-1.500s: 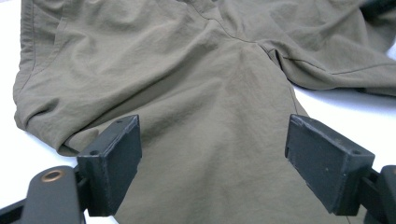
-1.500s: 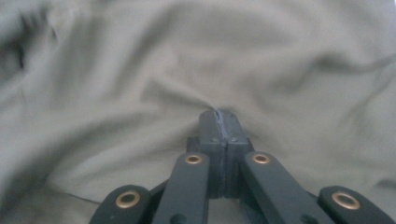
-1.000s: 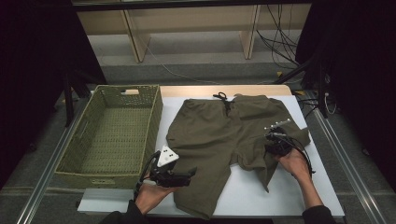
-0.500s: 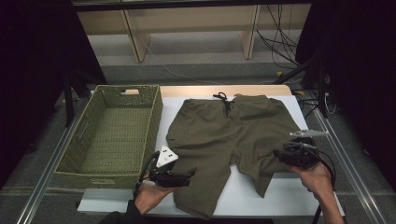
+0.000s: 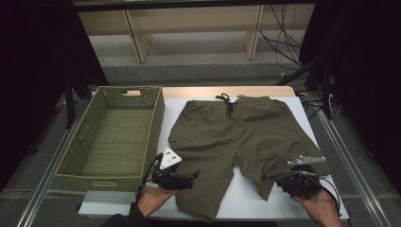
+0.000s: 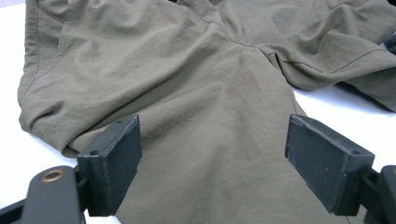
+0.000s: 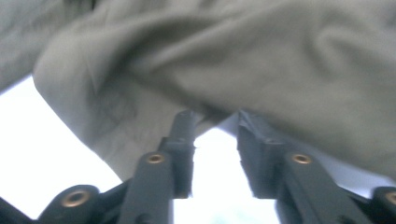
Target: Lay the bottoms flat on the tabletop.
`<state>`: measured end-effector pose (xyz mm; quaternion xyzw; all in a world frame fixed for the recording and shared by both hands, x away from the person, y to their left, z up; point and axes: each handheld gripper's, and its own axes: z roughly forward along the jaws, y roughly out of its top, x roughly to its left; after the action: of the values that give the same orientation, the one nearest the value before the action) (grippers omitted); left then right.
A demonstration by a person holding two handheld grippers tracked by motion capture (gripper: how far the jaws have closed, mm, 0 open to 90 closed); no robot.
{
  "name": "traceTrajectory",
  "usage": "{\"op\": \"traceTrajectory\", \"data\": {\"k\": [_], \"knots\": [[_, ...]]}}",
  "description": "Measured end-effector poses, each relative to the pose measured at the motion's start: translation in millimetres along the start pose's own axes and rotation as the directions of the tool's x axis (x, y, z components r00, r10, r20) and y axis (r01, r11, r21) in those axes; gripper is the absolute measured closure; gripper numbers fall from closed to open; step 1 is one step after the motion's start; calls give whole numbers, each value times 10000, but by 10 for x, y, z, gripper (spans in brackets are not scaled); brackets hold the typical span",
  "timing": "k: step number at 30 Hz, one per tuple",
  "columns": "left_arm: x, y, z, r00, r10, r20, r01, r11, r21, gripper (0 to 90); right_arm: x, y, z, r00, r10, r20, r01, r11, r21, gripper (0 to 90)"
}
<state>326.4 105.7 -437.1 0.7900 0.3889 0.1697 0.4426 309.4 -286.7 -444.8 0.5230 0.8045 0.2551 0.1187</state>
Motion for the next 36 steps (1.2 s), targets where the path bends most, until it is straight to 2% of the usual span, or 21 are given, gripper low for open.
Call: {"op": "traceTrajectory", "data": {"k": [2, 5, 7, 10, 14, 17, 22, 25, 28, 31, 32, 36], "knots": [[1, -1, 2, 10000, 0, -6, 0, 10000, 9, 184, -3, -23, 76, 9999, -54, 125, 48, 9989, 469, 792], [-2, 0, -1, 10000, 51, -21, -51, 10000, 20, 184, -77, -35, 166, 9952, -116, 972, 28, 9959, 909, 841], [-5, -2, 4, 10000, 54, -25, -54, 10000, 24, 184, -165, 5, 164, 9883, 11, 1526, -94, 9985, 534, 865], [-1, -6, 15, 9999, 88, -63, -88, 9999, 96, 184, -295, 116, 160, 9814, 265, 1901, -235, 9996, -183, 874], [0, -2, 22, 9999, 46, -103, -46, 10000, 43, 184, -403, 291, 193, 9813, 223, 1914, -72, 9968, -793, 866], [6, -2, 27, 9999, 51, -114, -51, 10000, 69, 184, -427, 406, 253, 9849, 158, 1727, 2, 9957, -924, 820], [8, -12, 35, 9999, 77, -123, -76, 9999, 127, 184, -417, 515, 462, 9909, -159, 1339, 201, 9994, -297, 600], [3, -15, 34, 9998, 141, -125, -139, 9998, 150, 184, -401, 553, 576, 9898, -372, 1378, 346, 9992, 216, 561], [1, -16, 29, 9998, 177, -123, -176, 9997, 141, 184, -393, 567, 587, 9918, -271, 1250, 245, 9995, 217, 640], [0, -20, 36, 9998, 155, -153, -154, 9998, 113, 184, -351, 566, 579, 9947, -326, 980, 299, 9991, 289, 837], [-1, -22, 36, 9997, 166, -152, -165, 9998, 121, 185, -340, 565, 575, 9945, -383, 977, 352, 9988, 338, 870], [-5, -21, 33, 9997, 211, -151, -209, 9997, 142, 185, -268, 519, 499, 9948, -429, 922, 375, 9975, 593, 894]]}}
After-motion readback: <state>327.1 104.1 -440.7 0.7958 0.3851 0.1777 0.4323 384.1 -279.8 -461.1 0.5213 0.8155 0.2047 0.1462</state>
